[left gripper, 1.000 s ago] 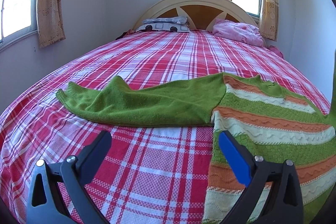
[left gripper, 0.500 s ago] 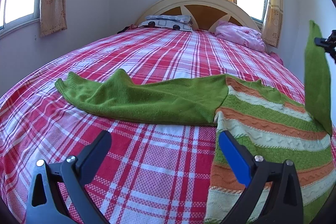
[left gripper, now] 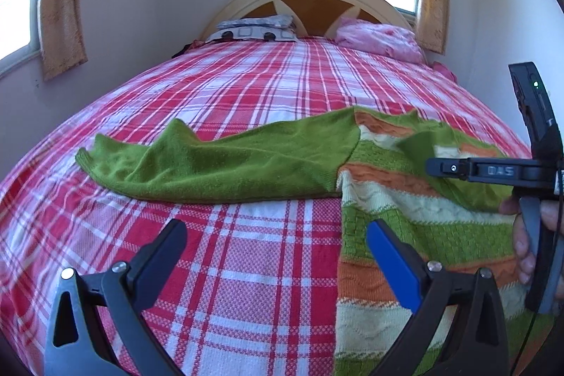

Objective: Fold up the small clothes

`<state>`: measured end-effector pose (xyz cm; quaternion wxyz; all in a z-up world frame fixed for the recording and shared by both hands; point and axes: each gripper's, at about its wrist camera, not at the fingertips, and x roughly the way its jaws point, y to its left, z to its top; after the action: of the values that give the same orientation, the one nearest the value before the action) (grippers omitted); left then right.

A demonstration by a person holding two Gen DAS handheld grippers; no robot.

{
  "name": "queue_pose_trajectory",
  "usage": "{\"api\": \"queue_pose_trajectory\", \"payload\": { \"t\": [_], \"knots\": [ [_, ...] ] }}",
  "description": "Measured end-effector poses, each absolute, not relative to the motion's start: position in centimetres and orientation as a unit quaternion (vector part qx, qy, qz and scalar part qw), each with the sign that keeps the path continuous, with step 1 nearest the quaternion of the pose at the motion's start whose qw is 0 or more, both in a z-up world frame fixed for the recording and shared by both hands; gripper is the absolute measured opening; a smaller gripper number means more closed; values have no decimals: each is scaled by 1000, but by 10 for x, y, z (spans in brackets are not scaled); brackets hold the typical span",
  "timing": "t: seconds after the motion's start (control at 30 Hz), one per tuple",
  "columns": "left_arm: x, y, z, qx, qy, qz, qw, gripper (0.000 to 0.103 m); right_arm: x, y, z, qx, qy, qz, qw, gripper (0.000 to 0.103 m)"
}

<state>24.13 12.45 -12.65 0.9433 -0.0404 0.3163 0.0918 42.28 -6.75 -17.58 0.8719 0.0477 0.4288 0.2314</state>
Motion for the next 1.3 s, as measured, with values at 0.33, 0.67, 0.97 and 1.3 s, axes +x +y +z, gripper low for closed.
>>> {"api": "queue_pose_trajectory", "payload": {
  "t": [0.33,0.67,0.97,1.3],
  "knots": [
    [284,86,-95,-13,341,-14,940,99,342,-140,-157,-34,395,172,902,85],
    [366,28,-142,-18,451,-39,891,61,289,-169,-169,-80,343,145,924,85],
    [354,18,-142,-27,429,-59,901,8,277,-173,-167,-69,306,133,940,85],
    [345,35,-102,-3,358,-54,932,6,274,-168,-169,-84,303,124,941,85]
  ]
}}
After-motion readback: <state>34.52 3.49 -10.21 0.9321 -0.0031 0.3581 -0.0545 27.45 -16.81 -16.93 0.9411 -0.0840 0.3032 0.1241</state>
